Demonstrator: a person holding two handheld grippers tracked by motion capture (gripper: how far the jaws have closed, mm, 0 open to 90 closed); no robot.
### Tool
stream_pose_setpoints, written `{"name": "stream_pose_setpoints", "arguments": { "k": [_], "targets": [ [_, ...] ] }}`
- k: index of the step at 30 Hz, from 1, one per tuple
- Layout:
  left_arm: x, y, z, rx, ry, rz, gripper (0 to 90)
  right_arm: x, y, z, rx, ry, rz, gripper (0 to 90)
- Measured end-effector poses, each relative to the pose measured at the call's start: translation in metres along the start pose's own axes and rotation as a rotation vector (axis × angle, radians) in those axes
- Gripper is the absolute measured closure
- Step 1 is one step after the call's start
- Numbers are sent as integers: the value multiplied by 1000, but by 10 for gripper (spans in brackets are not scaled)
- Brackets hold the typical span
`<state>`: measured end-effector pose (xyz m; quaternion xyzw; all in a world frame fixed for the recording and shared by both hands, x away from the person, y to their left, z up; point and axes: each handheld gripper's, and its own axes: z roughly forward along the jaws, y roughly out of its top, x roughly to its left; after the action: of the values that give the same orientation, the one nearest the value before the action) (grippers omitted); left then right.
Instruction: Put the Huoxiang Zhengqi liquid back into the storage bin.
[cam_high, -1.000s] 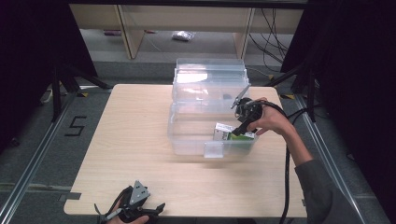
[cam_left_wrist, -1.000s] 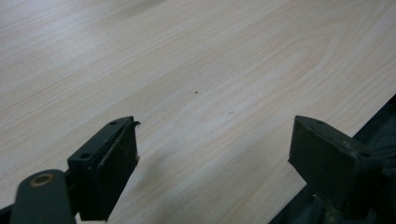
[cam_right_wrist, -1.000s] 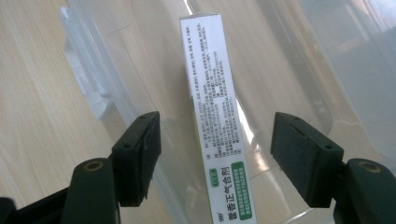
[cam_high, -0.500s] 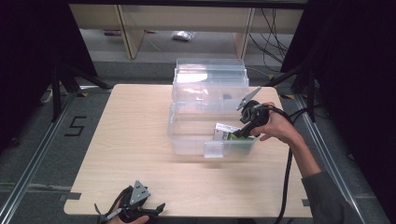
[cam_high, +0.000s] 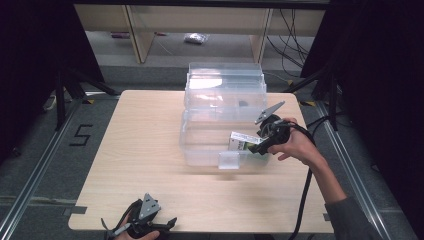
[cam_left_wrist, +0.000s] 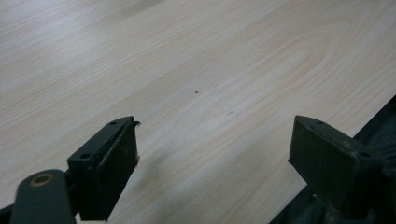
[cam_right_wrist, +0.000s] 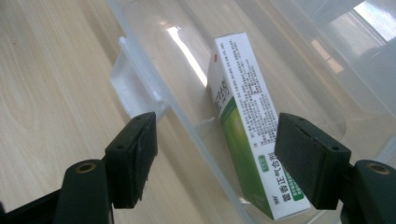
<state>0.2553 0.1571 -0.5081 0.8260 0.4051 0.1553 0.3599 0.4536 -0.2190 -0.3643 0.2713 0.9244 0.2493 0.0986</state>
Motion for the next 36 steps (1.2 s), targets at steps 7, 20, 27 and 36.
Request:
{"name": "stream_pose_setpoints", "arguments": {
  "k": [7,20,27,36],
  "targets": [
    [0,0,0,-6,0,-6,149,8,-6,-1,-21,-5,20,300],
    [0,0,0,2,8,4,149,20,-22,0,-73,-1,45,273],
    [1,0,0,3,8,6,148,24,-30,-2,-91,-14,56,266],
    [1,0,1,2,9,8,149,33,-36,-2,-120,-8,70,256]
  ]
}}
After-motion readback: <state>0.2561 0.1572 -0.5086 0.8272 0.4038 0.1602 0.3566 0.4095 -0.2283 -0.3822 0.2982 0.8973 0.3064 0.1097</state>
